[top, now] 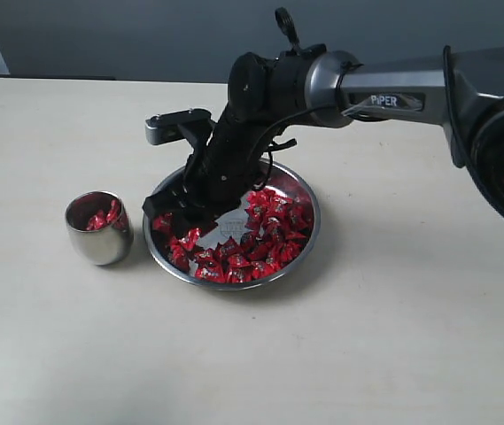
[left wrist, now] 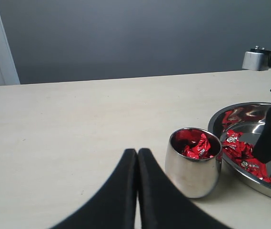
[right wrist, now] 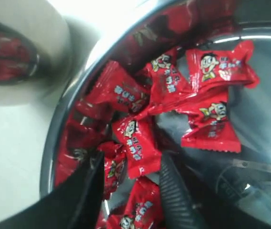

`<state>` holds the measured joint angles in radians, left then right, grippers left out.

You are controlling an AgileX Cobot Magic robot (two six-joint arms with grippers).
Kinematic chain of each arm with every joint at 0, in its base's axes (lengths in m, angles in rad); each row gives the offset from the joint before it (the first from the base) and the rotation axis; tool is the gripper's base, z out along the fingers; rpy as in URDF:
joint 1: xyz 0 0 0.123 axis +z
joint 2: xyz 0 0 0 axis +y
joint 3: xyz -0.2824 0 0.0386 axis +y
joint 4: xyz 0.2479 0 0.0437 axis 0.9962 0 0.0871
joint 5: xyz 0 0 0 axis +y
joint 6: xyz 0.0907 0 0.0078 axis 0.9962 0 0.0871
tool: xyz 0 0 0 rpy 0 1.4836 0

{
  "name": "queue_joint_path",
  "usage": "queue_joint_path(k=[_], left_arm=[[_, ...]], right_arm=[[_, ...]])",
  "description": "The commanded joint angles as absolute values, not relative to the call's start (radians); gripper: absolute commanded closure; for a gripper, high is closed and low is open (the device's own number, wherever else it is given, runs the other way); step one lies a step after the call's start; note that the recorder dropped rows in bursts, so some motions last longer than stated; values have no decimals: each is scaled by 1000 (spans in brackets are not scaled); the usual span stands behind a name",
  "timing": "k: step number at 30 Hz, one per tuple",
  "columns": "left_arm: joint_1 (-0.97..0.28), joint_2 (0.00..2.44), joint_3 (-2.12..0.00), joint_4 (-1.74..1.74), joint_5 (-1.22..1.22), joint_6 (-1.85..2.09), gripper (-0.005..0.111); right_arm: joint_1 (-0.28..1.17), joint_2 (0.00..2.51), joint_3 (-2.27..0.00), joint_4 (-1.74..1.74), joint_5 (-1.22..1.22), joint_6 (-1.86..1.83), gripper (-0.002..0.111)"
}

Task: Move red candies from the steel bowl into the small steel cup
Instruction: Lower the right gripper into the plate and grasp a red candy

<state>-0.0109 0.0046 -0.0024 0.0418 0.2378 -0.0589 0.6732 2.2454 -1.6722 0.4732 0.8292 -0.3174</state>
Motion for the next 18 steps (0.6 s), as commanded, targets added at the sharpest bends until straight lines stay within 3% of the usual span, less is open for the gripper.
queue_joint_path(k=[1,18], left_arm=[[-13,0,0,43,238,-61,106],[-13,0,0,43,238,-61,106]], right_arm=[[669,2247,-1671,478,815,-329,70],[669,2278,-1671,474,787,-329,70]])
